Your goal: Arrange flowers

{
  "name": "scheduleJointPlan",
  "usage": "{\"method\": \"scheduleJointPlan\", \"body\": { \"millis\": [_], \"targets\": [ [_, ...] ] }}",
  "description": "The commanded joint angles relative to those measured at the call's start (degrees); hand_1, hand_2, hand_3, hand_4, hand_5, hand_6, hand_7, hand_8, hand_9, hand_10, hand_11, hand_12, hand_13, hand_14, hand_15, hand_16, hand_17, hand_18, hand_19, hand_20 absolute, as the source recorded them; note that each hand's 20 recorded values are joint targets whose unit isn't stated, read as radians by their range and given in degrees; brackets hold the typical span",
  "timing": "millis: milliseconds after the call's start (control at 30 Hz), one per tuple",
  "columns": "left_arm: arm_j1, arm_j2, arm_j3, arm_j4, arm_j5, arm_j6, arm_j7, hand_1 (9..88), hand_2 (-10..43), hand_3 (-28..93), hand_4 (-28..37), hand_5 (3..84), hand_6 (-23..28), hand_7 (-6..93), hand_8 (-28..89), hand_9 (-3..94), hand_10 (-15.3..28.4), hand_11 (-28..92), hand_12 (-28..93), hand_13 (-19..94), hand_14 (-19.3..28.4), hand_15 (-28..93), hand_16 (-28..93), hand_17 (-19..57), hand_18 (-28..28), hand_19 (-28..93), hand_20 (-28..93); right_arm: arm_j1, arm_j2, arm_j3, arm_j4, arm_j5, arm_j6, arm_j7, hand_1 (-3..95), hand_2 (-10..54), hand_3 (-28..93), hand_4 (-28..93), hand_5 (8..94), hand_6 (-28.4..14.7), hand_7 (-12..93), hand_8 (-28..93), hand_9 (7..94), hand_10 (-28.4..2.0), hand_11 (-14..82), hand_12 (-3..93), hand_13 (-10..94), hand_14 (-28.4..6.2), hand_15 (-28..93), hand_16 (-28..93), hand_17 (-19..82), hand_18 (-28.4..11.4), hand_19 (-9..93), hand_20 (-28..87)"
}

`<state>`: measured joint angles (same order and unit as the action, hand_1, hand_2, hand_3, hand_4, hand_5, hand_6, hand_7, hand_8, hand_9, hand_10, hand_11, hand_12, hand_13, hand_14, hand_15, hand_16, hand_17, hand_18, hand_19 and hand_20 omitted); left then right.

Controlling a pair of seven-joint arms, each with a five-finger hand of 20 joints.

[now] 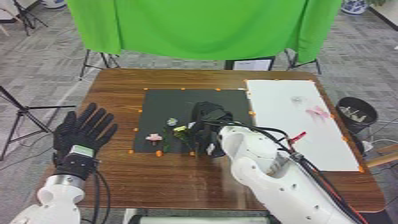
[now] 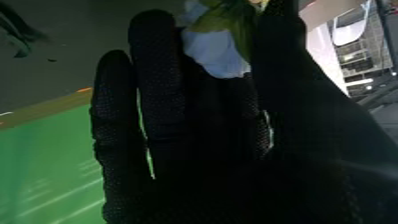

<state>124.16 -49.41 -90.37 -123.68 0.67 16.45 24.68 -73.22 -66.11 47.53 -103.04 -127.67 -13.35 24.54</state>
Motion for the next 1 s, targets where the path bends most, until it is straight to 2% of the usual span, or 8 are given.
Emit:
{"method": "scheduleJointPlan", "body": {
  "millis": [33,67,333,567,700,733,833,1000],
  "targets": [
    [0.8,-0.20,-0.04,-0.30,-0.50,0.02,0.69,26.0,16.2,73,-28.3,40.6,9.4,14.9,-8,39.3,15.9,23,15,28,16.8,40,-7,-7.2,16.6,40,13,0.4,-0.4,0.8,-0.9,-0.4,-1.6,0.0,43.4,-9.5,77,-28,60.3,-1.0,22,-13,65.4,-12.8,15.0,16.2,65,-10.0,39,25,33,-20.0,69,31],
    [0.6,-0.20,0.02,-0.33,-0.76,0.32,0.84,25.9,16.2,73,-28.3,40.7,9.4,14.8,-8,39.3,15.9,23,15,28,16.8,40,-7,-7.2,16.6,40,13,0.4,-0.4,0.9,-0.9,-0.4,-1.8,0.1,43.2,-9.5,77,-28,60.0,-1.0,22,-13,65.0,-12.9,14.8,16.2,65,-10.1,39,25,33,-20.0,69,30],
    [0.9,-0.30,-0.04,-0.27,-0.25,-0.83,1.30,26.1,16.0,73,-28.3,41.2,9.2,15.1,-8,39.2,15.9,23,15,28,16.9,40,-6,-7.2,16.5,39,12,0.1,2.0,5.2,-3.4,-0.7,1.0,1.0,42.2,-9.5,77,-28,59.1,-1.2,21,-13,63.2,-13.6,13.8,15.8,65,-10.3,39,25,33,-20.3,69,30],
    [1.0,-0.08,-0.28,-0.33,0.78,-2.38,2.11,26.3,16.0,72,-28.3,43.4,9.4,15.0,-8,39.4,16.0,23,15,28,16.7,40,-6,-7.3,16.6,39,12,-3.3,14.2,15.8,-4.8,-0.8,8.2,6.7,40.7,-9.5,78,-28,55.2,-2.3,20,-13,58.4,-14.4,12.2,15.7,64,-10.9,40,25,33,-20.7,70,30],
    [1.9,0.46,-1.14,-0.67,0.83,-2.52,2.83,26.3,16.0,72,-28.3,44.7,9.0,15.0,-8,40.6,15.0,23,14,29,16.6,40,-6,-7.3,16.6,39,12,-6.1,19.4,24.7,-1.8,2.4,1.2,9.8,40.7,-9.5,78,-28,52.5,-2.7,19,-12,55.1,-14.0,10.9,15.4,63,-10.9,41,25,32,-20.7,71,30],
    [1.9,0.26,-1.52,-0.65,1.10,-2.39,2.39,26.3,16.0,72,-28.3,44.9,9.0,14.9,-8,40.8,14.9,22,14,29,16.6,40,-6,-7.3,16.6,39,12,-7.3,20.6,26.9,-1.8,2.7,-0.4,10.5,42.2,-9.5,78,-28,50.3,-2.8,19,-12,52.9,-14.0,10.0,14.6,62,-11.0,42,25,32,-20.7,71,30],
    [2.6,0.25,-2.28,-0.89,1.23,-2.01,2.51,27.4,14.9,72,-28.2,45.2,9.0,15.0,-8,41.1,14.5,22,14,29,16.6,40,-6,-7.3,16.6,39,13,-9.0,24.2,29.6,-1.0,2.6,-0.6,11.9,46.5,-9.5,75,-28,44.4,-3.5,17,-12,46.6,-13.6,7.7,13.3,59,-10.6,41,23,30,-20.8,70,30],
    [3.3,0.56,-2.65,-1.10,1.52,-3.29,2.25,28.3,14.1,72,-28.2,45.6,8.9,15.2,-8,41.3,14.5,22,14,29,16.5,40,-6,-7.3,16.6,39,13,-10.7,27.1,32.7,0.8,3.9,-6.6,11.6,49.9,-9.5,69,-28,41.8,-3.6,15,-11,44.2,-13.5,6.7,13.4,58,-10.4,41,23,30,-20.9,69,30]
  ]
}}
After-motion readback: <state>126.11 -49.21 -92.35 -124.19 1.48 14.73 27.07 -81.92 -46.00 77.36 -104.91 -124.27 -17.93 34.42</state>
